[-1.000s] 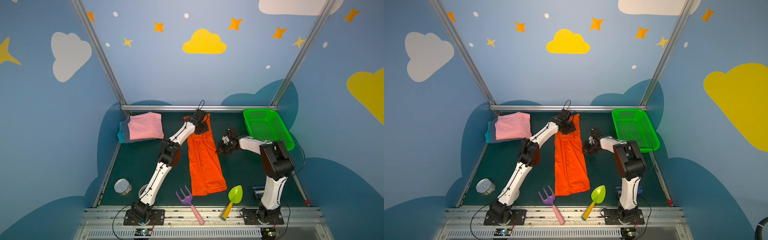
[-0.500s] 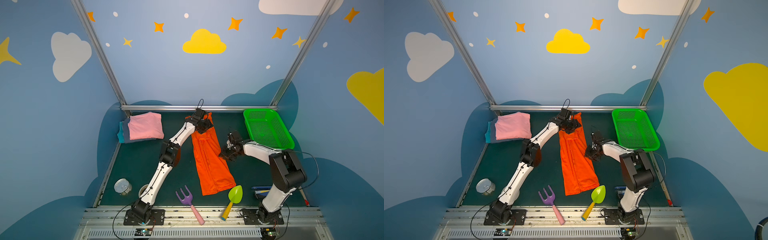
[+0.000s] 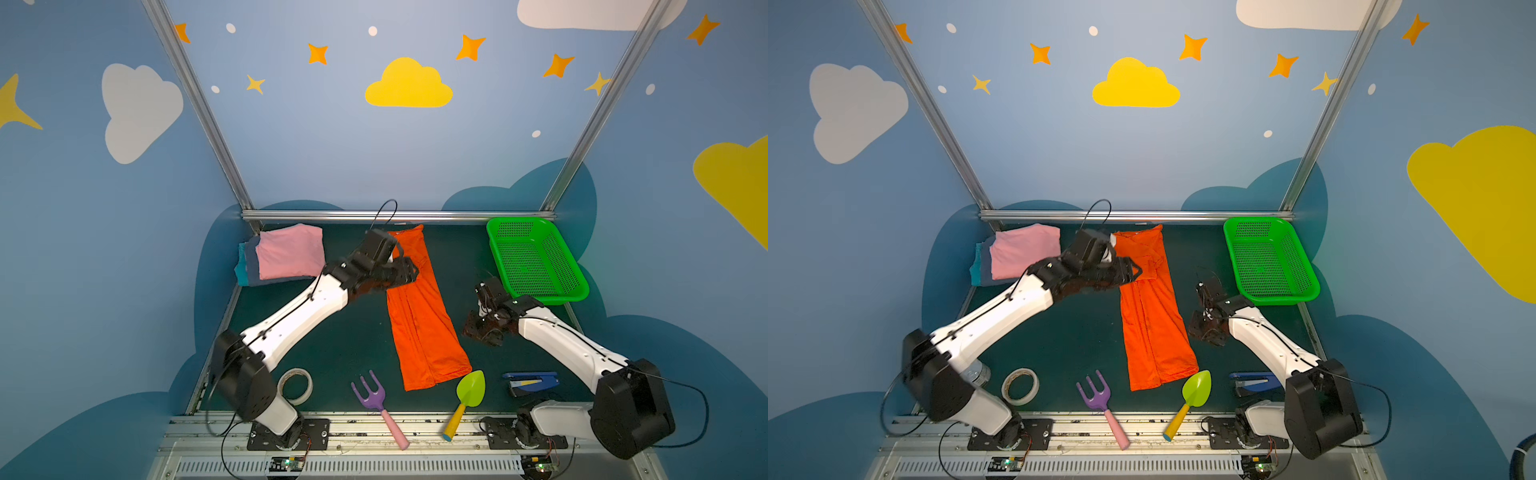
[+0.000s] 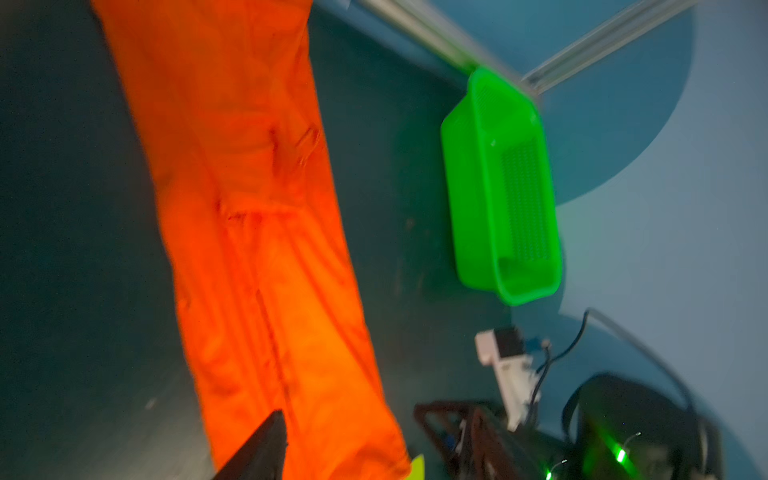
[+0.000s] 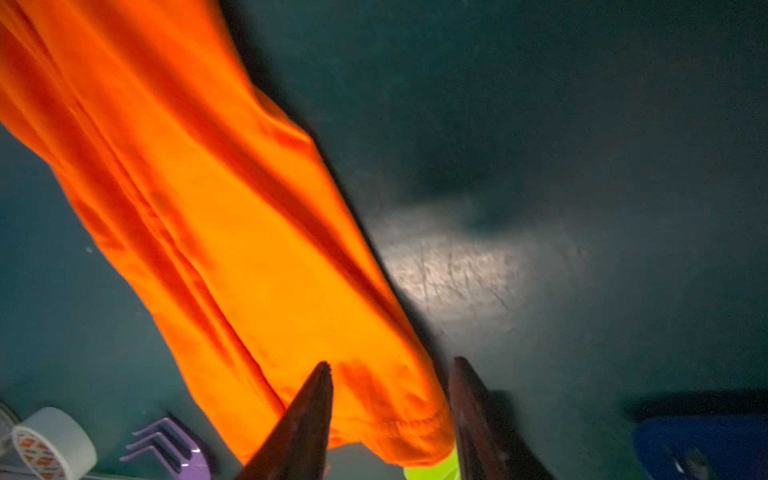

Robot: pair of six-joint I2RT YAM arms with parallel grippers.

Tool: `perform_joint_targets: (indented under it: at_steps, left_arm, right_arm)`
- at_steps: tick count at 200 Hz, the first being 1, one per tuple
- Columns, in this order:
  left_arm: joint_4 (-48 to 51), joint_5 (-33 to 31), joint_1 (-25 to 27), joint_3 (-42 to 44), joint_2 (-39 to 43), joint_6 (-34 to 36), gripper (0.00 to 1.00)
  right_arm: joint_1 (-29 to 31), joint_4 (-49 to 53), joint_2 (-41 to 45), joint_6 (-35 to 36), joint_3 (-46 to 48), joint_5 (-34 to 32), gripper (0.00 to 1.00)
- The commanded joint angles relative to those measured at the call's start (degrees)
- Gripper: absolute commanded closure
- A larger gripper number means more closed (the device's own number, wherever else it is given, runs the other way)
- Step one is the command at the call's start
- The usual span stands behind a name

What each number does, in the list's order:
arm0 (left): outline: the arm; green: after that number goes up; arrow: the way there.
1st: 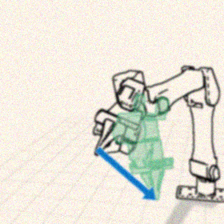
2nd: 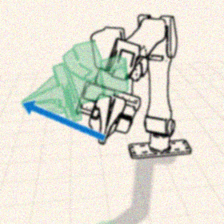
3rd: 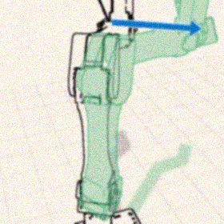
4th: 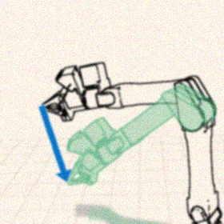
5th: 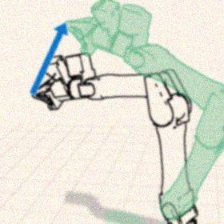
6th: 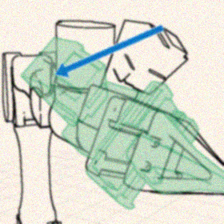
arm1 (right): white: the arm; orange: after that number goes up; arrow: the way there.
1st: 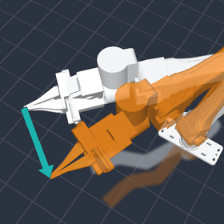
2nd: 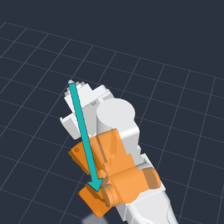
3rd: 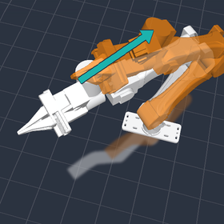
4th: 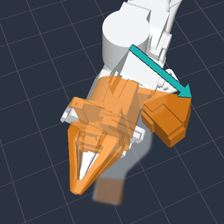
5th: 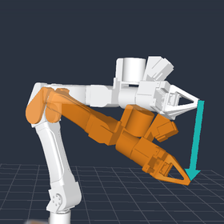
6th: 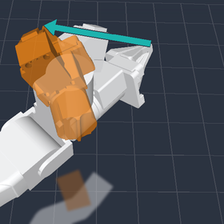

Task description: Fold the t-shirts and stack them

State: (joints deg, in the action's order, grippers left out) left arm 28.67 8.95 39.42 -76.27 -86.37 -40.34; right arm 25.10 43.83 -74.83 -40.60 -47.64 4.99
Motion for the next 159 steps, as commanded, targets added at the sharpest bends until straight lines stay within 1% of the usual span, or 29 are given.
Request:
perform_joint_targets:
  at_steps: [1, 15, 30, 56, 80, 99, 105, 111, 123, 144, 153, 159]
  left_arm:
    - [3.35, -5.95, 4.49, 12.33, -1.24, -3.36, 0.33]
    - [3.11, -5.84, 8.35, 17.18, -0.90, -6.40, 0.33]
    - [1.22, -4.15, 11.71, 20.95, -1.29, -9.66, 0.32]
    - [-0.06, -2.89, 16.57, 23.18, -2.97, -13.67, 0.29]
    - [-0.19, -1.49, 19.30, 23.81, -5.18, -15.52, 0.29]
    - [-4.66, 2.10, 20.35, 26.20, -7.36, -17.92, 0.29]
    - [-6.14, 2.79, 20.60, 27.02, -7.94, -18.71, 0.31]
    - [-7.19, 5.13, 20.68, 27.62, -8.40, -19.10, 0.35]
    - [-6.30, 5.11, 20.79, 28.14, -8.43, -19.25, 0.43]
    - [-5.17, 3.58, 20.79, 29.34, -6.23, -19.20, 0.54]
    - [-5.29, 3.57, 20.72, 29.43, -5.86, -19.17, 0.58]
    - [-5.26, 3.60, 20.71, 29.18, -6.04, -19.16, 0.62]
  right_arm:
    - [0.12, 3.24, 1.59, 0.88, 1.86, 3.04, 0.53]
    - [0.33, 2.56, 1.19, 0.89, 3.13, 4.60, 0.53]
    - [0.65, 1.13, 0.40, 0.55, 4.67, 6.49, 0.53]
    - [2.36, -0.98, -1.76, -0.81, 6.87, 7.66, 0.53]
    - [4.75, -2.67, -3.87, -2.12, 7.90, 7.62, 0.54]
    - [6.29, -2.90, -5.38, -2.69, 7.74, 6.99, 0.56]
    - [6.60, -2.88, -5.74, -2.81, 7.58, 6.67, 0.57]
    - [6.91, -2.88, -5.98, -2.82, 7.56, 6.45, 0.58]
    - [7.06, -2.88, -6.10, -2.73, 7.56, 6.34, 0.62]
    - [7.07, -3.18, -5.87, -2.56, 7.56, 6.34, 0.73]
    - [7.06, -3.32, -5.86, -2.46, 7.37, 6.43, 0.80]
    - [7.07, -3.16, -5.93, -2.40, 7.31, 6.51, 0.85]
